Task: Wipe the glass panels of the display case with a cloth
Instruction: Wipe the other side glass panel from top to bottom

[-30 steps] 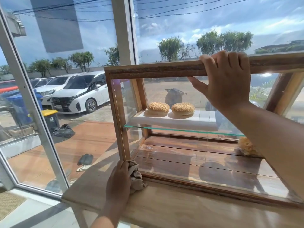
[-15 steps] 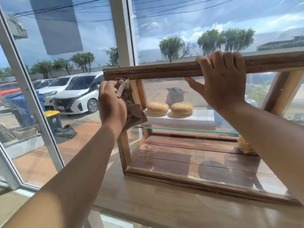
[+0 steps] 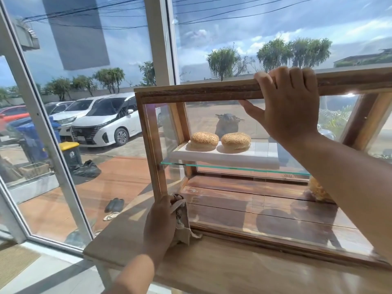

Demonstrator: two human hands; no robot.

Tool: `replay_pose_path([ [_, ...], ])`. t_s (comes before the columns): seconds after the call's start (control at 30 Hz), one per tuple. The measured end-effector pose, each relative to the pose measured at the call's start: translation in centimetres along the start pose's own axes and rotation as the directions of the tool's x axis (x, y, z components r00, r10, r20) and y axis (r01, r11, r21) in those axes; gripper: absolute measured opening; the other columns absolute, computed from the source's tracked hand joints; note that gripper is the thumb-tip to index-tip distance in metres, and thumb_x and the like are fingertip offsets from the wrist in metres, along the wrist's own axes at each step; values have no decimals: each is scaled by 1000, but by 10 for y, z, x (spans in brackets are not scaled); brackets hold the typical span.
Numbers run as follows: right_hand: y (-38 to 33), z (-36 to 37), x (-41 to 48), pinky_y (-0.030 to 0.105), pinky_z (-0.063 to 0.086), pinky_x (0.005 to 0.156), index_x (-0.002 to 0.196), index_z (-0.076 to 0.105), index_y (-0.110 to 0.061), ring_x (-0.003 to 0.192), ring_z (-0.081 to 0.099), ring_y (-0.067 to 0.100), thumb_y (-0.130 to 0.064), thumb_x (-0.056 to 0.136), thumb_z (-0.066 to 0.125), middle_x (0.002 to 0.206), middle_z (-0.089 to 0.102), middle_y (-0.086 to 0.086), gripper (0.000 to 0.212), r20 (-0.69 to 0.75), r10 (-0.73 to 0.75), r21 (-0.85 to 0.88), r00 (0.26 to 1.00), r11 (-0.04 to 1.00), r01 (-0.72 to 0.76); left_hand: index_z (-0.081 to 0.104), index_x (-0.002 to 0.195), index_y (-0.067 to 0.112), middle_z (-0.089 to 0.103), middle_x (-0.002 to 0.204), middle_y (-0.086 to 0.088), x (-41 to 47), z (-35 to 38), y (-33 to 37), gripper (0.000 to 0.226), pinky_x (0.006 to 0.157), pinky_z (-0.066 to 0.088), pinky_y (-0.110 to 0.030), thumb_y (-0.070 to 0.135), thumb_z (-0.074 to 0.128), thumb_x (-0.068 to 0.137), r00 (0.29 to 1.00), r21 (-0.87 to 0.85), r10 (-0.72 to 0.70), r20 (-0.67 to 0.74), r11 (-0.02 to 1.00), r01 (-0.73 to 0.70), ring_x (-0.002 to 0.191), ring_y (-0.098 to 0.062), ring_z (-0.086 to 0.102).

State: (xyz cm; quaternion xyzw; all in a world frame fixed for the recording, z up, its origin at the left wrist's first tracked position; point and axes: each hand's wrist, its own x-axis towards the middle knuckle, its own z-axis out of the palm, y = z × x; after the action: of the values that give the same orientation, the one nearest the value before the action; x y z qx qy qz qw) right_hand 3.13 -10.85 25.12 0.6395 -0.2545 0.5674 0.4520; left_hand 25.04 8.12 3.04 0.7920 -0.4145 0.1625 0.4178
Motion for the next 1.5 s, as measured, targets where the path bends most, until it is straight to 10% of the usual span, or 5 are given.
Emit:
replay_pose_path([
  [0.33,0,0,0,46,34,90,117,54,-12,91,54,34,-61,102,38,101,57,16,54,18,-1,7,1000,1000,1,64,98,1,59,101,-12,125,-89,125,23,71,31,-12,-8,48,85,863,-189,97,-496,958,-216,84,-14,49],
  [0.77,0,-1,1,46,36,92,117,55,-11,92,54,34,-60,101,40,102,58,15,53,28,-1,-13,1000,1000,1,60,94,17,57,100,1,-46,34,8,43,64,49,-32,-11,74,65,977,12,137,163,990,-141,85,-25,63],
  [1.17,0,1,1,46,34,91,117,55,-11,92,55,34,-61,101,40,102,59,15,55,24,-1,-16,1000,1000,2,62,95,3,59,100,-10,110,-78,162,25,70,39,-18,-13,62,76,833,-123,291,-470,913,-389,83,-16,53],
  [1.4,0,2,0,46,35,91,116,57,-12,90,55,34,-60,101,40,100,59,14,53,5,-4,-6,1000,1000,4,56,86,17,52,92,5,-25,28,71,59,58,51,-28,9,96,44,900,-47,419,120,908,-417,74,-16,58],
  [1.5,1,3,0,46,36,92,118,58,-12,91,55,34,-60,101,41,101,59,14,53,6,-8,-7,1000,1000,8,54,82,23,45,89,13,-56,56,47,39,60,43,-24,6,84,63,905,-68,324,276,946,-318,75,-13,56],
])
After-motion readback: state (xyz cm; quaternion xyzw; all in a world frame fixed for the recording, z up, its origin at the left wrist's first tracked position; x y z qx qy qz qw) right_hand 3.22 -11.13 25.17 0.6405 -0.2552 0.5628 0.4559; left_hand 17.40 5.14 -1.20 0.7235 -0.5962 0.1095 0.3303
